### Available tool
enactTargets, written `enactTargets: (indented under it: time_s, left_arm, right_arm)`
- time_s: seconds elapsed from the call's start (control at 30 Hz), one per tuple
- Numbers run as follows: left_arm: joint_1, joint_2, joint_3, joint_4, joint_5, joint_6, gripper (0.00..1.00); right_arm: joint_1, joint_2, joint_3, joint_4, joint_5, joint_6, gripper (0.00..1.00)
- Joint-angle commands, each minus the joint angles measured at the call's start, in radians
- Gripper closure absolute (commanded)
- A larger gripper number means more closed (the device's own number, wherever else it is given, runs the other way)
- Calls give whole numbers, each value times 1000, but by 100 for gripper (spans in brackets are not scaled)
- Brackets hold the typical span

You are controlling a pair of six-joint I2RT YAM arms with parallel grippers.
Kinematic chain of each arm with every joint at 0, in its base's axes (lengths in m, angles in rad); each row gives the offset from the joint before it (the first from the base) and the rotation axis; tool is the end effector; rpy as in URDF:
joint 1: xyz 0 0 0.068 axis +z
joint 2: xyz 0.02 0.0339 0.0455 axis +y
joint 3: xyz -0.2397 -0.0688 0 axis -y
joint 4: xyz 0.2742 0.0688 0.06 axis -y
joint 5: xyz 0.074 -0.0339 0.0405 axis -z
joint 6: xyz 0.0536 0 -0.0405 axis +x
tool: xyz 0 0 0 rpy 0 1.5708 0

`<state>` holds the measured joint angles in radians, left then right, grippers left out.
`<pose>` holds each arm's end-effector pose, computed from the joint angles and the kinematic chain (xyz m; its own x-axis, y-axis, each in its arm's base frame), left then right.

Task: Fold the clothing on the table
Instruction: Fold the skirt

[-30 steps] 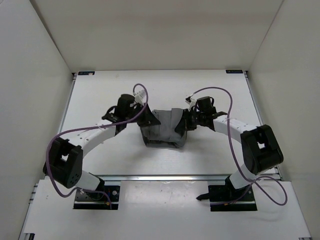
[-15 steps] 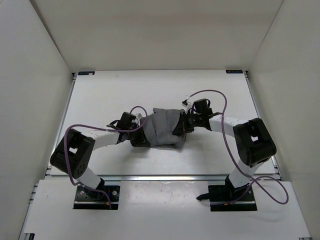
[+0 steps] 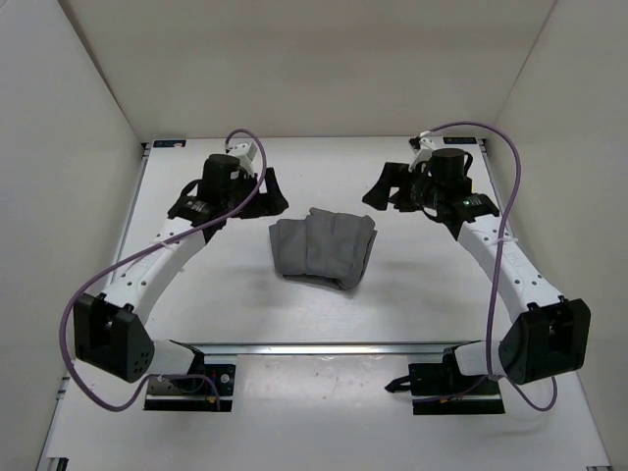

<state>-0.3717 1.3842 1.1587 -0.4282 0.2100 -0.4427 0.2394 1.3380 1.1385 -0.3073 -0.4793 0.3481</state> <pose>0.3282 -0.1399 0.2693 -0.7302 -0.1650 -0.6630 0.2176 0.8637 -0.4546 0.3357 0.1074 0.2922 -0.6486 0.1532 -0.7455 -0.4051 0.7597 0.5086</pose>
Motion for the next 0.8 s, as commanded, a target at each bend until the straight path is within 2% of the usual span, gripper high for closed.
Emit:
enactTargets:
  time_s: [0.0, 0.03, 0.1, 0.13, 0.3, 0.53, 0.77]
  left_arm:
    - [-24, -21, 51, -233, -280, 119, 4]
    - [-26, -11, 56, -260, -341, 130, 3]
    - [-21, 15, 58, -334, -434, 127, 1]
    - [-21, 16, 44, -358, -437, 131, 2]
    - [-12, -59, -53, -360, -425, 119, 2]
    - [1, -175, -143, -360, -390, 104, 2]
    - [13, -200, -165, -399, -382, 105, 2]
  right_arm:
    - [-5, 15, 35, -277, 218, -106, 16]
    - [-14, 12, 29, -304, 243, -113, 12]
    - [-43, 12, 17, -332, 223, -106, 9]
    - [-55, 15, -2, -340, 205, -115, 1]
    - [18, -40, -69, -326, 401, -121, 1]
    - [12, 1, -74, -348, 400, -139, 0]
    - [41, 52, -66, -351, 400, -152, 1]
